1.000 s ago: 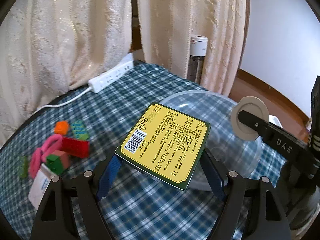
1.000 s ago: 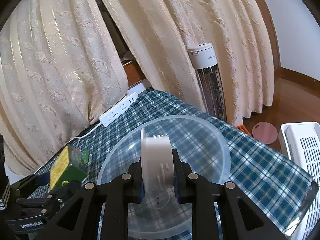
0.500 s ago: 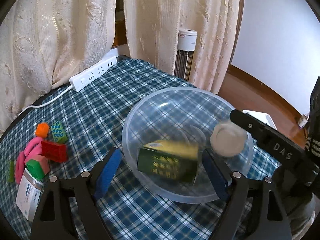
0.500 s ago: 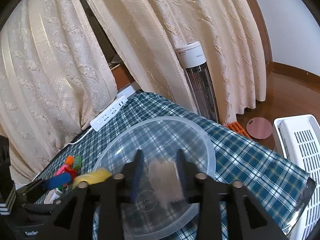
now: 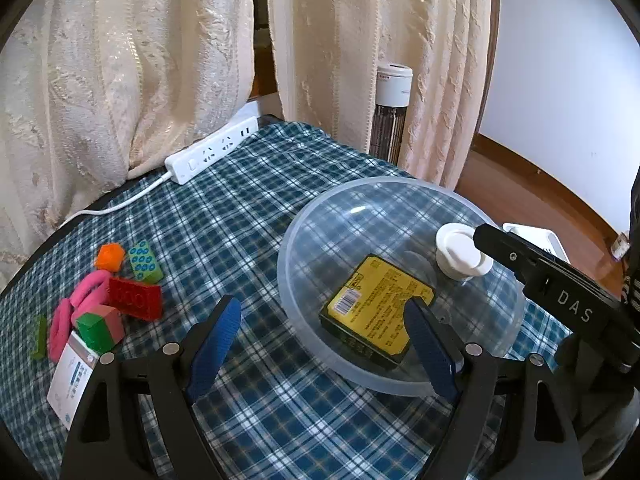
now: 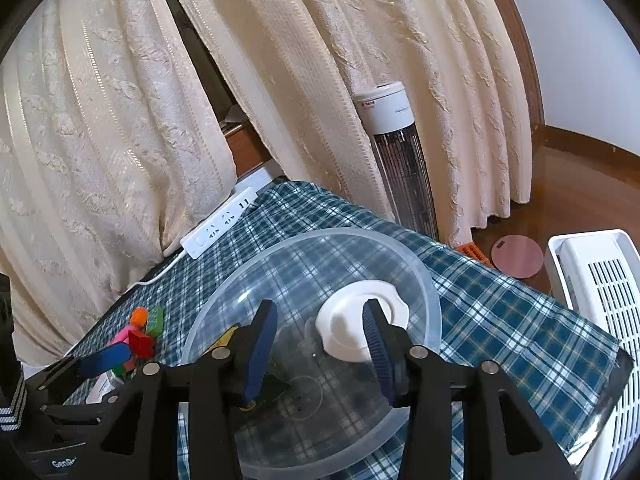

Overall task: Organize objects
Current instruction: 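Lower the tea tin into the bowl with the left gripper while the right gripper drops the lid in, then withdraw both grippers from the bowl back toward the remaining objects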

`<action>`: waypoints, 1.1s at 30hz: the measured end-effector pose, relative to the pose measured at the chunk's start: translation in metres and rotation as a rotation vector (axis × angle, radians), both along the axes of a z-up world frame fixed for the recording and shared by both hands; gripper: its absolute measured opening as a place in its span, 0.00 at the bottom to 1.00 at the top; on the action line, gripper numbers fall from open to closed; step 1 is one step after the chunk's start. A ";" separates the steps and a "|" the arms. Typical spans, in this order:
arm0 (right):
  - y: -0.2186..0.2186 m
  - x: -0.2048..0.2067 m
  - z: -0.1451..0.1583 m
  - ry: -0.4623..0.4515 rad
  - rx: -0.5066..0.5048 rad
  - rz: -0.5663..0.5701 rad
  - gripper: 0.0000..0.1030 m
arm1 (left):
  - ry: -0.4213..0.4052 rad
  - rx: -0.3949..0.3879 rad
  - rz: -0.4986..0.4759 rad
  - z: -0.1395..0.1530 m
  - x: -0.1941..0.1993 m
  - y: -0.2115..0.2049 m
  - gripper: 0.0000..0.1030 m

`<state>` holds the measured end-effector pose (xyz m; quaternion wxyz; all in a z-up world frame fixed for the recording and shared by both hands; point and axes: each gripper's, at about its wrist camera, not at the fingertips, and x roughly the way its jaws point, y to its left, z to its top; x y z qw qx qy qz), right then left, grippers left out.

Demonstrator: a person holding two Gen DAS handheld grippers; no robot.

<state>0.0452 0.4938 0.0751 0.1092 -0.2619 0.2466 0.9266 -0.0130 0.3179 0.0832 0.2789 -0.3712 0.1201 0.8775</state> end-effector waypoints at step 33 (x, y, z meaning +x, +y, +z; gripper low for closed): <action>-0.071 -0.009 0.011 -0.017 0.068 0.086 0.52 | 0.081 -0.053 0.154 0.007 0.002 -0.074 0.82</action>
